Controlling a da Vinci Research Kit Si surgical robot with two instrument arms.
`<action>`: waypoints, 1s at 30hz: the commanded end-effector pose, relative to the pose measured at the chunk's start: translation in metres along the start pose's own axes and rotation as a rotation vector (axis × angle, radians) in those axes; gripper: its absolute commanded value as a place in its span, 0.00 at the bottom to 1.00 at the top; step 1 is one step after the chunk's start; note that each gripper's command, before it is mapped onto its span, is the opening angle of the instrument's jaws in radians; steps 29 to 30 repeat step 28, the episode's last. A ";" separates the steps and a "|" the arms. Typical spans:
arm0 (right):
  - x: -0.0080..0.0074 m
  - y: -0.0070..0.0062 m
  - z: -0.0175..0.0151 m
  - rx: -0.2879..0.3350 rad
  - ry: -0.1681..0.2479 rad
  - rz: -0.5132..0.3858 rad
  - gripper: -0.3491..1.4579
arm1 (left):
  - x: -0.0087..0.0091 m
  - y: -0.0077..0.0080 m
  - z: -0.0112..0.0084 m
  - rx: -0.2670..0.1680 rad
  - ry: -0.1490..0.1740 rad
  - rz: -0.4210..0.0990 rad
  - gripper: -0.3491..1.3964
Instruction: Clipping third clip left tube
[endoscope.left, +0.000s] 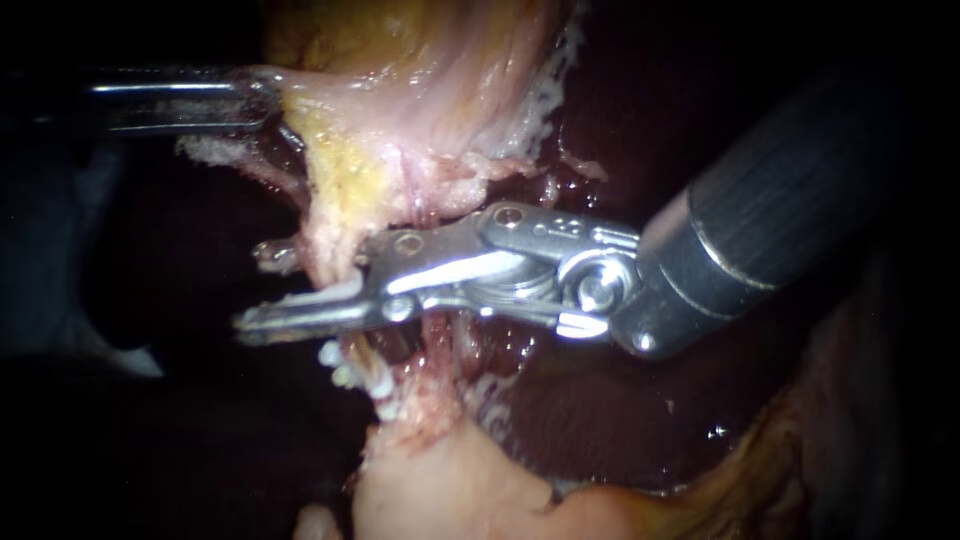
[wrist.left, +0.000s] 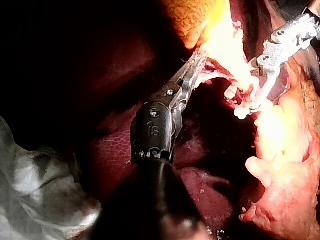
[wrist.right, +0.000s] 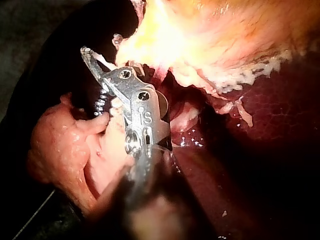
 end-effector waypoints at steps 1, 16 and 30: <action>0.0000 -0.0001 0.0000 -0.005 -0.002 0.017 0.26 | 0.0000 0.0000 0.0000 0.000 0.000 0.000 0.00; -0.0005 0.0000 -0.0010 -0.038 -0.112 0.107 0.00 | 0.0000 0.0000 0.0000 0.000 0.000 0.000 0.00; -0.0005 0.0003 -0.0010 -0.046 -0.110 0.113 0.00 | 0.0001 0.0000 0.0002 0.001 0.000 0.000 0.00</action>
